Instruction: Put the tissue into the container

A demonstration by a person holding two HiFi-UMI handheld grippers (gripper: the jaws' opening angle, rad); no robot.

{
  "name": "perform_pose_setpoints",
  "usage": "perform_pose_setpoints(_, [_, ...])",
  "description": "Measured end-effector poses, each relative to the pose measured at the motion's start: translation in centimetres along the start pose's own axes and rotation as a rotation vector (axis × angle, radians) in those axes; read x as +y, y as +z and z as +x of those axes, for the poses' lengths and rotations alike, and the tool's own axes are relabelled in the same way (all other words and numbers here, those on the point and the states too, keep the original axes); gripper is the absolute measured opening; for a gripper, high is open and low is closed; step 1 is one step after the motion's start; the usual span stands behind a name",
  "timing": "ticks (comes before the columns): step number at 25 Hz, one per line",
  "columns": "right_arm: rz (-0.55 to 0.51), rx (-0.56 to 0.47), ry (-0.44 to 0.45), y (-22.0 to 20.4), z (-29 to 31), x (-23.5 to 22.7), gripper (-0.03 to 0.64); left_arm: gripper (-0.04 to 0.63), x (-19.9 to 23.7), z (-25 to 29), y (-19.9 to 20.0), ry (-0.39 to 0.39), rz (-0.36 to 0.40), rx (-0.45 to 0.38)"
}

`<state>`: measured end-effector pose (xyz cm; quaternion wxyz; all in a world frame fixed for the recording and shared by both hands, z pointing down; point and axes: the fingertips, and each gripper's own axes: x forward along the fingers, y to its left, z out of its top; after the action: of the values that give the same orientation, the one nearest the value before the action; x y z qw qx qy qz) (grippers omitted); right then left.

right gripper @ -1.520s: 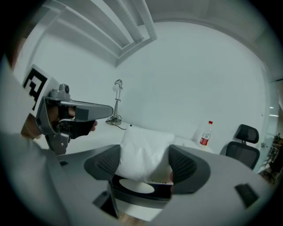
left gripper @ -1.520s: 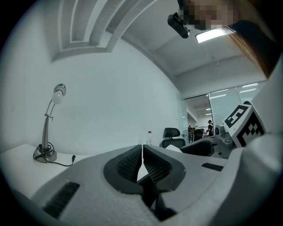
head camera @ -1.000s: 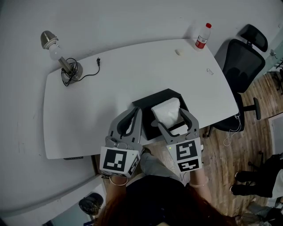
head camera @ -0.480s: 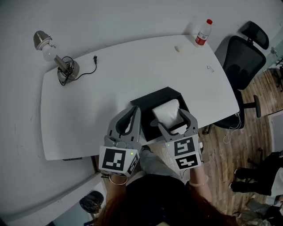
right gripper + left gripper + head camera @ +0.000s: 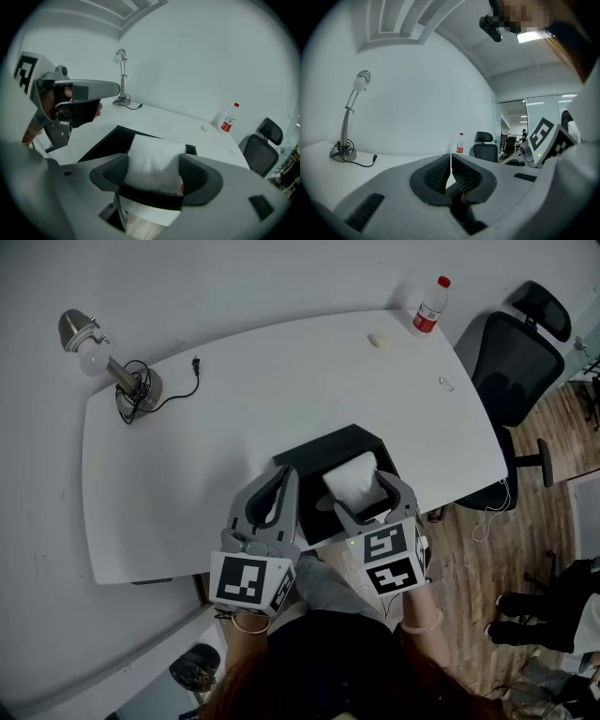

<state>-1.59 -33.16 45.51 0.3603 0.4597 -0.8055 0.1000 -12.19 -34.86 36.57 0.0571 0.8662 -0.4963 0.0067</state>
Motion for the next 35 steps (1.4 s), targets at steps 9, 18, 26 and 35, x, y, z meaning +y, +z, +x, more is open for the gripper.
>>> perform_pose_setpoints(9, [-0.002,0.083,0.047,-0.8,1.2,0.2,0.360,0.032,0.6,0.5,-1.0,0.002,-0.016,0.022])
perform_pose_setpoints(18, [-0.018,0.162,0.090,-1.5,2.2,0.5,0.360,0.032,0.9,1.2,-1.6,-0.004,-0.028,0.032])
perform_pose_setpoints(26, [-0.021,0.252,0.136,-2.2,2.7,0.8,0.360,0.032,1.2,1.7,-1.8,-0.005,-0.041,0.038])
perform_pose_setpoints(35, [-0.019,0.357,0.136,-3.1,3.3,0.9,0.362,0.032,1.3,1.7,-1.9,-0.006,-0.042,0.034])
